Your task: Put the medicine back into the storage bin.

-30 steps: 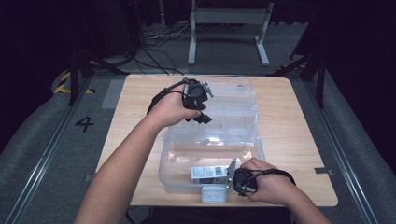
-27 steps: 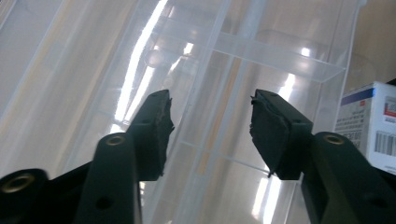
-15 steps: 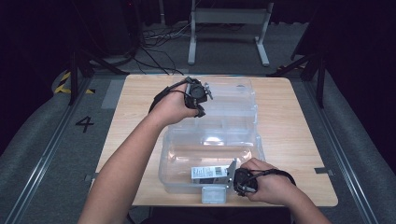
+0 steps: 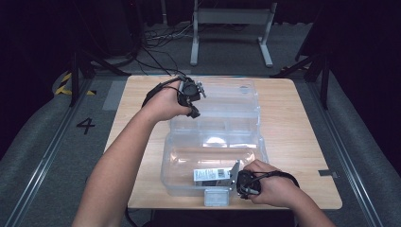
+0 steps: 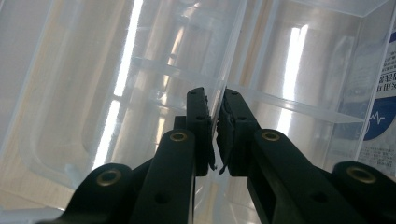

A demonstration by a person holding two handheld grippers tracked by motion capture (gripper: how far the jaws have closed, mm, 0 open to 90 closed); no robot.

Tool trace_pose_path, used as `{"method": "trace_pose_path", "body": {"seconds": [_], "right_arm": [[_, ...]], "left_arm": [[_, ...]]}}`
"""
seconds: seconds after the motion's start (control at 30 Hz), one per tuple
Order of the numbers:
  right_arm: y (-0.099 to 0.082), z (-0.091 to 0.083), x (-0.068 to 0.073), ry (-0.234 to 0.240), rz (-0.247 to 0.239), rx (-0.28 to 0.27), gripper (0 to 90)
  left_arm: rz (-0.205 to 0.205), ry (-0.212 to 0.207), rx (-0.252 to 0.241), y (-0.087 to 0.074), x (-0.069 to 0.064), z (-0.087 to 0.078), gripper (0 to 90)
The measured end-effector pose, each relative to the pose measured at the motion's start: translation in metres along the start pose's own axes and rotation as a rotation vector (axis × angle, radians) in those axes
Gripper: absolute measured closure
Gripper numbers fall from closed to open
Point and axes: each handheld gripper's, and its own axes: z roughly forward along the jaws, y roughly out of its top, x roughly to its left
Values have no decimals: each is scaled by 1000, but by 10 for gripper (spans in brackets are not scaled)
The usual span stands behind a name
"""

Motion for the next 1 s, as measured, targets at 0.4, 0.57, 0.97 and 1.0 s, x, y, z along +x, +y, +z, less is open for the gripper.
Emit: {"method": "trace_pose_path", "body": {"seconds": [0.4,0.57,0.97,1.0], "right_arm": [[1,0,-1,2,60,10,870],[1,0,-5,12,76,6,864],[0,0,-6,7,128,-3,857],[0,0,-6,10,135,-7,857]], "left_arm": [[71,21,1,4,-11,-6,869],[88,24,-3,1,-18,-10,881],[143,59,2,4,-31,-18,892],[153,60,3,4,-34,-20,892]]}}
